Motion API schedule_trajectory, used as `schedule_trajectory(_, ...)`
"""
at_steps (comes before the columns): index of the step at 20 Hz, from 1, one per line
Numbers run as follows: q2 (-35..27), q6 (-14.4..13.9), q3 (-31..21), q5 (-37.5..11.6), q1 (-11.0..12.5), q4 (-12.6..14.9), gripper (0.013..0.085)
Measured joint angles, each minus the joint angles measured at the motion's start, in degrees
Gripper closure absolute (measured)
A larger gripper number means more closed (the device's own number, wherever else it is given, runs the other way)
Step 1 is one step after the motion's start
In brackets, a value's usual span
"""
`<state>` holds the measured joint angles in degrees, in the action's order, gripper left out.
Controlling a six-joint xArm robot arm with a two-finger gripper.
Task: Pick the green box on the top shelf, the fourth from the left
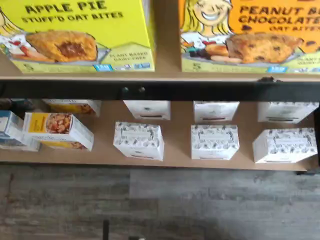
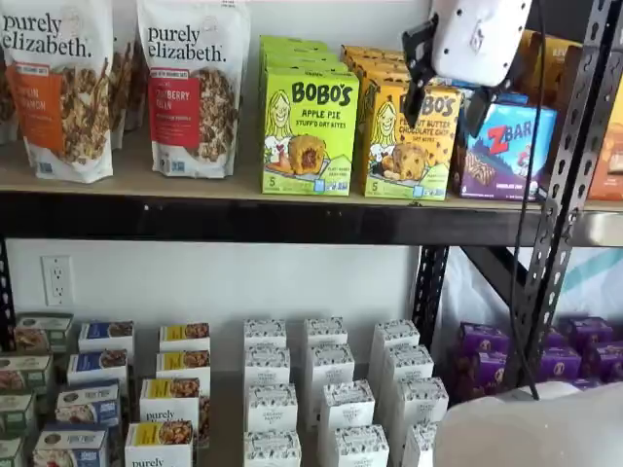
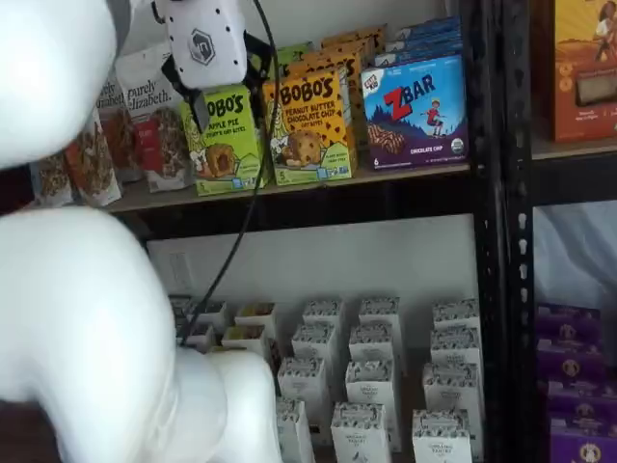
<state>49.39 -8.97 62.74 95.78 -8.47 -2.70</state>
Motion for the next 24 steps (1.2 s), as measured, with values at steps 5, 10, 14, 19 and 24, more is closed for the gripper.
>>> schedule_trajectory(5, -2.7, -2.9, 1.1, -2.2, -3.3, 1.7, 0.0130)
schedule_trajectory(10, -5.3, -4.6, 2.0, -5.5, -5.1, 2.5, 0.0130)
schedule_trajectory(14, -8.0, -5.5, 3.4, -8.0, -6.1, 3.0, 0.0130)
schedule_trajectory(19, -10.9, -6.9, 4.9, -8.6, -7.6, 2.9, 0.0130)
schedule_trajectory(24, -13.0, -9.2, 5.5, -10.1, -9.9, 4.2, 0.0130)
